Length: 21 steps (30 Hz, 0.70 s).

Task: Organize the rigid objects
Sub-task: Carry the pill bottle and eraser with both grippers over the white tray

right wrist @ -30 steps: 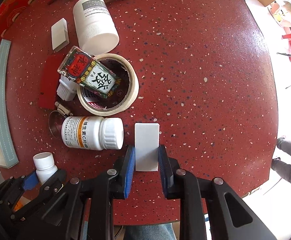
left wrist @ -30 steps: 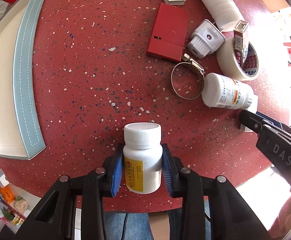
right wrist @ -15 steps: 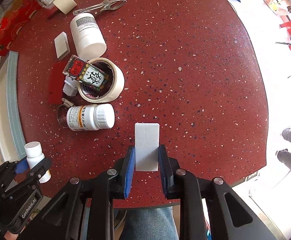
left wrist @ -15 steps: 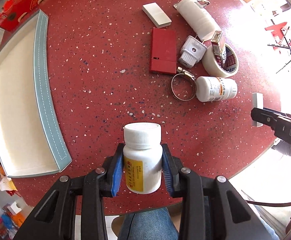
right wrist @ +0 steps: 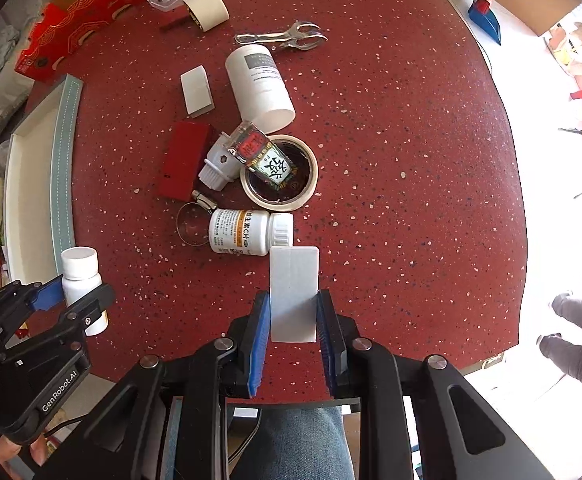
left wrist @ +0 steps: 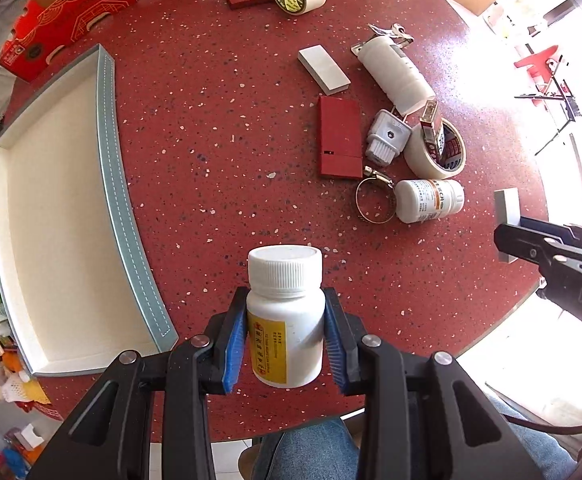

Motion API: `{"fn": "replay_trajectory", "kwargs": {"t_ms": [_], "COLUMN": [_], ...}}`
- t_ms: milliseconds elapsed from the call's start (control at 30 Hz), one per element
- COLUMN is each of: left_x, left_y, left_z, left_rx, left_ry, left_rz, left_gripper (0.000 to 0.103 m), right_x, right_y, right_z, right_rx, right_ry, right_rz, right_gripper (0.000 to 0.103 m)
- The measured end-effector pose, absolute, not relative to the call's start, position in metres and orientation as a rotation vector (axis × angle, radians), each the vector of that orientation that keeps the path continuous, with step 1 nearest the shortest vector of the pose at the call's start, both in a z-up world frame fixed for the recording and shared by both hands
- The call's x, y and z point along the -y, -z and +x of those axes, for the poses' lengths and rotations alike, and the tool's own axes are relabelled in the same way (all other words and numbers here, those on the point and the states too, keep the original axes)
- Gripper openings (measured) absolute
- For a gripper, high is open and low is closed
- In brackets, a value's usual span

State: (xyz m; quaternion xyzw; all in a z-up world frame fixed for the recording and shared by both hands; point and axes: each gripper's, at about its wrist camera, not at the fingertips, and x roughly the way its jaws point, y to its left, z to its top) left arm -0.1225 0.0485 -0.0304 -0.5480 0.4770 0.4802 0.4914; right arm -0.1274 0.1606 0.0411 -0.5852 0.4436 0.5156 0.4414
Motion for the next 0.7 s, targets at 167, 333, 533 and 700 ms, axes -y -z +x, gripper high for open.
{"fn": "replay_trajectory", "kwargs": {"t_ms": [167, 333, 533, 700], "left_x": [-0.057, -0.065, -0.058, -0.046], "left_y": [0.016, 0.009, 0.004, 0.005], "left_z": [-0.163, -0.205, -0.244, -0.290], "left_rx": [-1.126, -1.107, -1.073, -1.029], "left_ry": [-1.164, -1.159, -1.171, -1.200], "left_rz": [-1.324, -1.319, -1.317, -1.316], "left_gripper": [0.038, 0.038, 0.038, 0.038], "right_x": [-0.159, -0.163, -0.160, -0.160], "right_y": [-0.036, -0.035, -0.031, -0.032], "right_z": [-0.143, -0.152, -0.163, -0.181], "right_rx": [-1.073, -1.059, -1.035, -1.007], "right_ry": [-1.310, -1.321, -1.342, -1.374], "right_rz": [-1.465, -1.487, -1.531, -1.575], "right_gripper": [0.024, 0.024, 0.024, 0.024]}}
